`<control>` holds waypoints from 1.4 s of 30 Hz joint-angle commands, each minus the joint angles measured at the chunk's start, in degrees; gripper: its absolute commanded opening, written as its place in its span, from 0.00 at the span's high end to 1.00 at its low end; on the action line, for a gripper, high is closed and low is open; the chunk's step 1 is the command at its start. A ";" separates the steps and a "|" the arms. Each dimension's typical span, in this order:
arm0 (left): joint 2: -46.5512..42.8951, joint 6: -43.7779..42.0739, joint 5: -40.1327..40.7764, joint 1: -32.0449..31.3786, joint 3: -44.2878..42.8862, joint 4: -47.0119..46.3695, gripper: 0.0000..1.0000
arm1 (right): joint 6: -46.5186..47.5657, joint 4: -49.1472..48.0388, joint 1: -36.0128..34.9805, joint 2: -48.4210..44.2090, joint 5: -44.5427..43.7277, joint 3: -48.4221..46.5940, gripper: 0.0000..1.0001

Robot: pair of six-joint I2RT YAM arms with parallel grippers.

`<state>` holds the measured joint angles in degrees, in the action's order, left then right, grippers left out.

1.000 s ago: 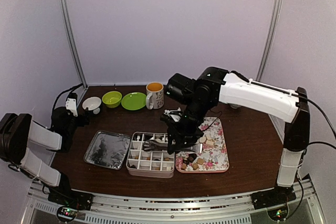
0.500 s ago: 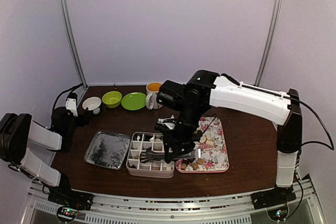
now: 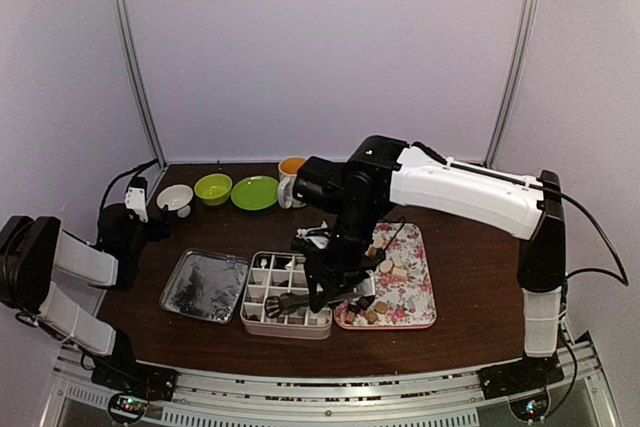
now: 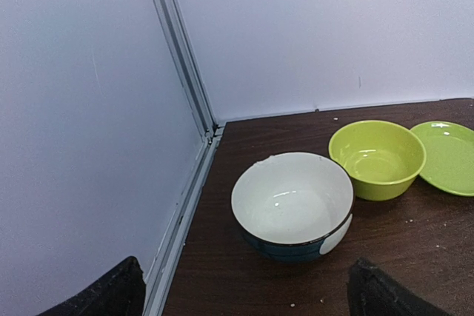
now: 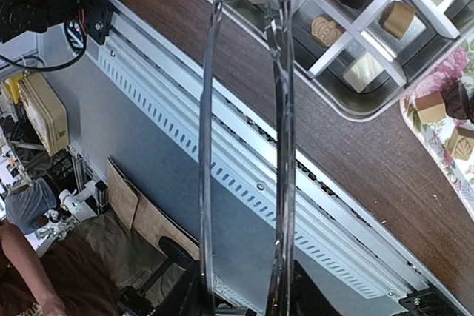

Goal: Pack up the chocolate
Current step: Place the fake chocolate in the empty pocket of the box, then place the clamp on the plate.

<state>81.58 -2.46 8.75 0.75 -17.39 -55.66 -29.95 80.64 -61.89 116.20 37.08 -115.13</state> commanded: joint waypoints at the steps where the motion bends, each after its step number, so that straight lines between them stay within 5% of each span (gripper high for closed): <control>1: 0.07 0.35 0.11 0.39 -1.25 -2.99 0.02 | -1.67 -1.31 1.01 -2.76 -4.96 -0.69 0.66; 15: 0.07 0.35 0.06 0.33 -1.25 -2.97 0.02 | -13.29 -10.54 11.11 -21.69 -31.35 21.48 0.68; 23: 0.00 0.37 0.10 0.38 -1.25 -3.01 0.02 | -14.96 -13.18 17.05 -21.69 -37.21 28.18 0.68; 32: 0.00 0.35 0.03 0.38 -1.25 -2.99 0.02 | -13.73 -12.05 20.37 -13.76 -37.45 24.81 0.66; 42: 0.05 0.35 0.05 0.39 -1.25 -3.04 0.02 | -9.43 -9.65 20.49 -10.74 -32.61 27.38 0.52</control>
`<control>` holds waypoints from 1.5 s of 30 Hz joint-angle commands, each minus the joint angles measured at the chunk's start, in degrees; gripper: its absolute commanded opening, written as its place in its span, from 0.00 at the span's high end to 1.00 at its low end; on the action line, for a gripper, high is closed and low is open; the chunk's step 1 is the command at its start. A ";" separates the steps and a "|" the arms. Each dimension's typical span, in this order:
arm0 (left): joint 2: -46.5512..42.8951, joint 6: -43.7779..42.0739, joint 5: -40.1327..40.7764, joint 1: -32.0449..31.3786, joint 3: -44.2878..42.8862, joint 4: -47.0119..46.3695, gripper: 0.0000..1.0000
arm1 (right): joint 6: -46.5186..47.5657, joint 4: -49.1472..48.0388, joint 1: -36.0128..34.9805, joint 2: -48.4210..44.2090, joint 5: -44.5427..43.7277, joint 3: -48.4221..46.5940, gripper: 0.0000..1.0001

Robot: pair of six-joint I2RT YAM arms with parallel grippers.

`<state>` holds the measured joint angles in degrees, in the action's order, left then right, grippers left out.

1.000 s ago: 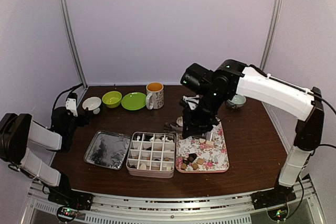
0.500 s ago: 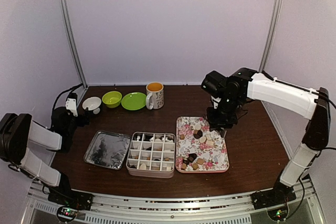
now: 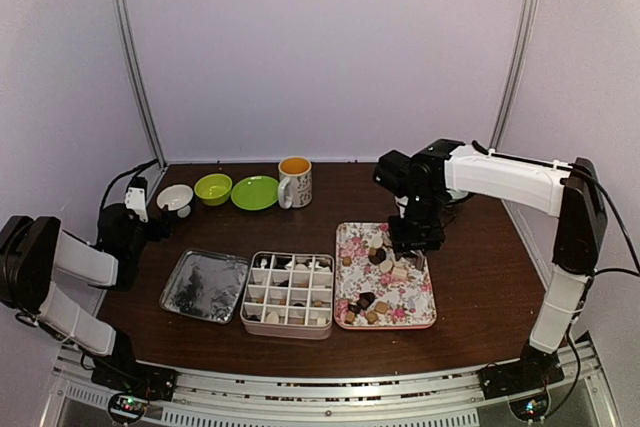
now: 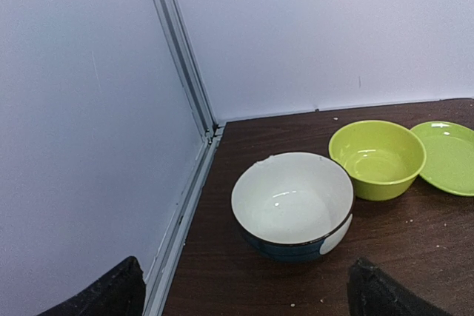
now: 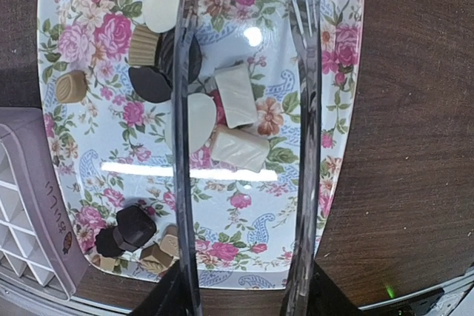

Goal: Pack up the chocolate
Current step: Place the clamp on the plate.

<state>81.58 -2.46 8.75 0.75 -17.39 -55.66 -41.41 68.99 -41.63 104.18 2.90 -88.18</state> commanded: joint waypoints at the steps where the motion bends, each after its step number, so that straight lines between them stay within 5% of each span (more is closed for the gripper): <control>1: 0.07 0.35 0.06 0.39 -1.25 -3.05 0.02 | 2.21 2.60 0.27 1.86 1.77 0.45 0.51; 16: 0.07 0.35 0.05 0.38 -1.25 -3.05 0.02 | 4.30 -0.50 1.23 7.97 6.94 2.43 0.46; 19: 0.07 0.35 0.04 0.37 -1.29 -3.01 0.02 | 4.41 -0.17 1.42 8.85 7.25 2.19 0.41; 21: 0.06 0.39 0.04 0.36 -1.27 -3.05 0.02 | 4.33 0.60 1.53 8.34 6.51 1.71 0.26; 23: 0.07 0.35 0.05 0.34 -1.26 -3.01 0.02 | 4.47 1.70 1.75 6.97 5.14 0.77 0.21; 37: 0.07 0.35 0.06 0.37 -1.26 -3.01 0.02 | 17.37 0.78 2.44 -2.38 -4.44 -6.52 0.22; 45: 0.03 0.36 0.11 0.37 -1.25 -3.00 0.02 | 17.54 -12.38 1.91 -10.97 -8.51 -0.69 0.22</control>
<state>81.58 -2.46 8.75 0.75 -17.39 -55.68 -25.08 64.88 -39.48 97.14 -0.38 -91.00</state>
